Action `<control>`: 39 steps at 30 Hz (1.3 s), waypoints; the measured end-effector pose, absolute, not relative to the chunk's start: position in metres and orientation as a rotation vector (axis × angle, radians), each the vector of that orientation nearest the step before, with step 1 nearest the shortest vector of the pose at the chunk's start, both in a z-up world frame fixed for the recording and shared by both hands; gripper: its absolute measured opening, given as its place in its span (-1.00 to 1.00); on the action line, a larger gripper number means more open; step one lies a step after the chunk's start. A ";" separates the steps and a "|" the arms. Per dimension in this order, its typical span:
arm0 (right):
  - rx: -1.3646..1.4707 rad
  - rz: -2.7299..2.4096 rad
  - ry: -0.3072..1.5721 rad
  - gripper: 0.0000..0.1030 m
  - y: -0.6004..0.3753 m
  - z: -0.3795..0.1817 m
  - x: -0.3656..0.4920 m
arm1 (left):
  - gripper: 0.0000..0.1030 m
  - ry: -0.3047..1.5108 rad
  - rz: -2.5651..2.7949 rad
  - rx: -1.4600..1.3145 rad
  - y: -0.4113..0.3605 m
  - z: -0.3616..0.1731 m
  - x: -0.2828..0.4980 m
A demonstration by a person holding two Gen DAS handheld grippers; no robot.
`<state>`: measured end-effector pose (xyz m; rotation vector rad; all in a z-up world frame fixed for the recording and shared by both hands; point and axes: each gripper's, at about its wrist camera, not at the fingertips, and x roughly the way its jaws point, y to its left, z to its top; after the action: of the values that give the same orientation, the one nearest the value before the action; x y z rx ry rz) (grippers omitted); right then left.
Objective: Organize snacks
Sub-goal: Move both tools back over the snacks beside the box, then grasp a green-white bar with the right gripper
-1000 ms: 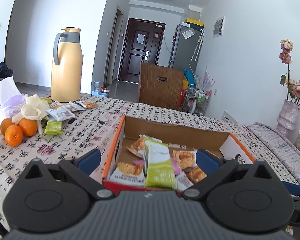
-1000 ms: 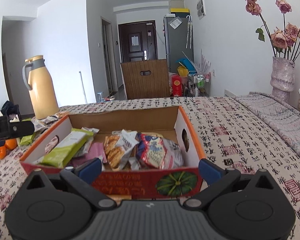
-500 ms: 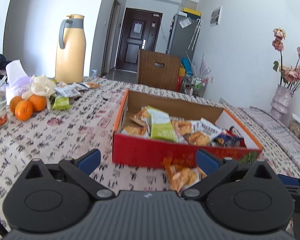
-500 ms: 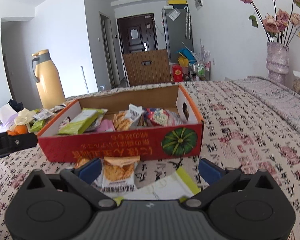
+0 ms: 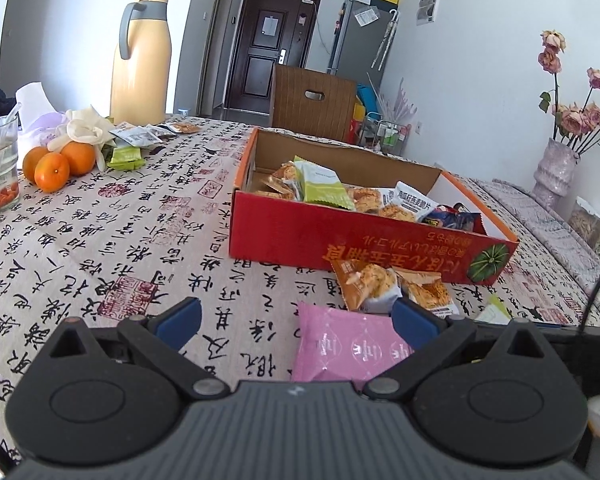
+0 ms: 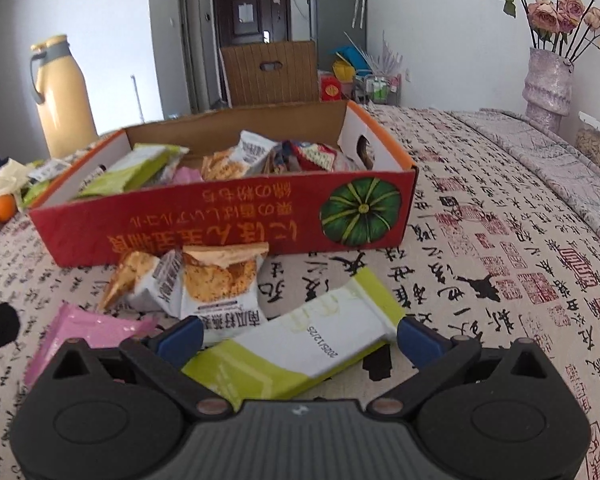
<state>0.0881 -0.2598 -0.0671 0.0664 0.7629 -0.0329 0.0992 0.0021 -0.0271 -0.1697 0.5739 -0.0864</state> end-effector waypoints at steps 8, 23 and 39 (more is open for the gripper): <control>0.073 -0.018 0.786 1.00 -0.273 -0.076 0.075 | 1.00 0.584 -0.087 -0.171 0.002 -0.029 0.099; 0.049 -0.014 0.719 0.30 -0.287 -0.076 0.061 | 1.00 0.618 -0.087 -0.153 -0.006 -0.034 0.100; 0.075 0.017 0.647 -0.27 -0.297 -0.072 0.041 | 1.00 0.678 -0.107 -0.118 -0.023 -0.038 0.109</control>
<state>0.0414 -0.2975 -0.0720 0.0747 0.6465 0.0175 0.1095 -0.0226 -0.0381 -0.1182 0.6780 -0.1072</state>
